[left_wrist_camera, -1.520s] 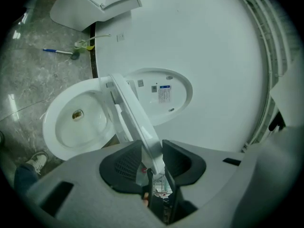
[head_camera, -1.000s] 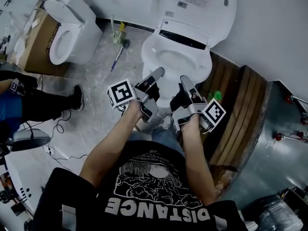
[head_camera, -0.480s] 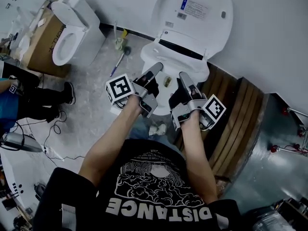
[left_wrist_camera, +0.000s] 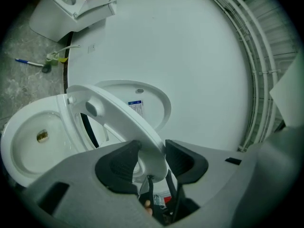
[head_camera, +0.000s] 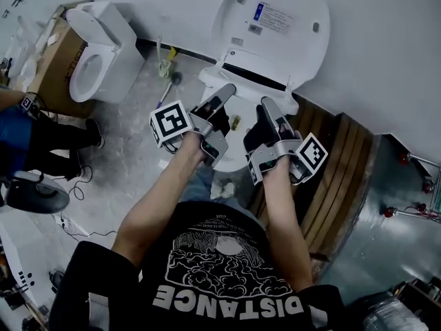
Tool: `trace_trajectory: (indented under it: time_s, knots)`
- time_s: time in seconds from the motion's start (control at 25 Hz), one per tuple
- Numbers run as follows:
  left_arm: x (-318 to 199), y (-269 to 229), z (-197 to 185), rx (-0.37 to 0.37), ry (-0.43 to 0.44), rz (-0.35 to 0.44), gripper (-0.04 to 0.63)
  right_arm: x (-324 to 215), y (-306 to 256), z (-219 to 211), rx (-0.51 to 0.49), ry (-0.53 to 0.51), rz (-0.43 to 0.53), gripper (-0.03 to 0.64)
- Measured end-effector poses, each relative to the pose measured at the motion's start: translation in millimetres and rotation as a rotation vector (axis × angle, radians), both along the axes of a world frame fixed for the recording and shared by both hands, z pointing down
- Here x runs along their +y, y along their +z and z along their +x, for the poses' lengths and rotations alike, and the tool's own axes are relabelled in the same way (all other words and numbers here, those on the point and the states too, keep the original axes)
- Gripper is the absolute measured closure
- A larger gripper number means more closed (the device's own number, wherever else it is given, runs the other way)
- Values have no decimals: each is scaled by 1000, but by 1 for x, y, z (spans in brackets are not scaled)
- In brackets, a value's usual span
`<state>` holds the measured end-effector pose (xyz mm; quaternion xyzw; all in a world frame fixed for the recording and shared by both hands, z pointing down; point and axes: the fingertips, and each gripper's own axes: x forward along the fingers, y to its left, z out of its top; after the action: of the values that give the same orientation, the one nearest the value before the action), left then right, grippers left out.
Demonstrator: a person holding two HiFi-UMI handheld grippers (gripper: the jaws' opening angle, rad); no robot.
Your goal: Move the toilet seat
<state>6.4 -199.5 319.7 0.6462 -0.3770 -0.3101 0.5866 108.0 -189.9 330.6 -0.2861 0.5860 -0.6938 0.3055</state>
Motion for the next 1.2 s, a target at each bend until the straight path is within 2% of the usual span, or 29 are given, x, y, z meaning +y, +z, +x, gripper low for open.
trace_trajectory:
  time_s: [0.16,0.56,0.76,1.2]
  knots:
    - [-26,-4,0,8,10,-9,417,-26,-6,1,-33,25,-4,468]
    - [-30,-35,4,82,65,102,426,-31,-39,6,-70,69,131,475]
    - [-41,-42,6,77,104,154,431,-42,-44,10,-83,89,193,480]
    - [-121,-53,13,58,219,138,462,-120,-57,13,-5,166,211,483]
